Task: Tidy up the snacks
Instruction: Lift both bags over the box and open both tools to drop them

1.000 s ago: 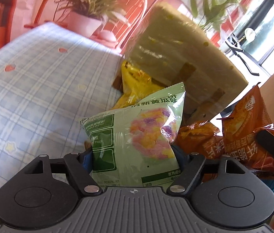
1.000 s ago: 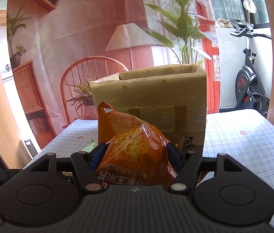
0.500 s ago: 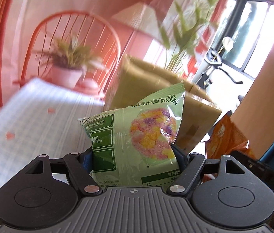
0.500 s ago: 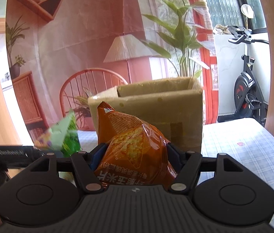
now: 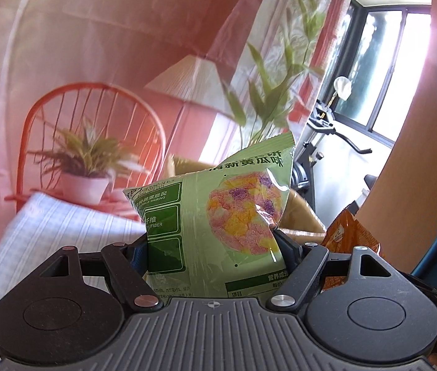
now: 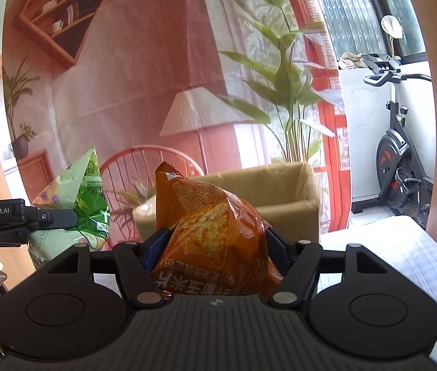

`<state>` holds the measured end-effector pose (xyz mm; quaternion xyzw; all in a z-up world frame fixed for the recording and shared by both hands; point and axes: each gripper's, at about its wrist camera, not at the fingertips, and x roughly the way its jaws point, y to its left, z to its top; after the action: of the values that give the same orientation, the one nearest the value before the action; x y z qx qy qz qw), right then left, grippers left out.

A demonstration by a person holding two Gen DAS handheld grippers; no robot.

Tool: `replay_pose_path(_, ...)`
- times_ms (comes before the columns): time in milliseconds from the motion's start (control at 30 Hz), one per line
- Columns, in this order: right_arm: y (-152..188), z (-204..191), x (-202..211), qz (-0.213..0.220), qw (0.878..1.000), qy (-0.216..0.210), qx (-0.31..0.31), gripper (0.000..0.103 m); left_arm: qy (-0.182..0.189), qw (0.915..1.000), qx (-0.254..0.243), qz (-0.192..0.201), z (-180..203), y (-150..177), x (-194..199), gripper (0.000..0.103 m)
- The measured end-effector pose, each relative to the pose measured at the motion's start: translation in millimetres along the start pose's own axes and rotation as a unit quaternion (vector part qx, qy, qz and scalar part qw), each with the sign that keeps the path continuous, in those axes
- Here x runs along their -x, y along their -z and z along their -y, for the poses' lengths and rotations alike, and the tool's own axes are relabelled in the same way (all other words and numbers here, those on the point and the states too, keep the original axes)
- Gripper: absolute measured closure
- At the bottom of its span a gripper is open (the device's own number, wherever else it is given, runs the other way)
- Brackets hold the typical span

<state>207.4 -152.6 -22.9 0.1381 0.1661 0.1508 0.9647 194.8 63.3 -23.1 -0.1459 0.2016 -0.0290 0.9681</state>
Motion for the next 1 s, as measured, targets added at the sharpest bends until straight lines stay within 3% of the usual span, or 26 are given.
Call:
replay_pose_path(200, -31, 13, -22, 0.014, 1.0, 0.0, -0.005, 0.034, 0.015, 0.9999, -0.009, 0.0, 12, -31, -33, 0.023)
replay_pose_path(567, -89, 51, -72, 0.04, 0.999, 0.023, -0.019, 0.034, 0.035, 0.999, -0.019, -0.018, 34, -101, -136, 0.023)
replay_pose_path(700, -96, 65, -88, 0.038, 0.998, 0.031, -0.027, 0.034, 0.045, 0.998, -0.01, -0.044, 31, -106, -175, 0.023)
replay_pose_path(1000, -91, 85, -122, 0.01, 0.998, 0.034, -0.046, 0.034, 0.002, 0.9931, -0.036, -0.111, 24, -84, -235, 0.023)
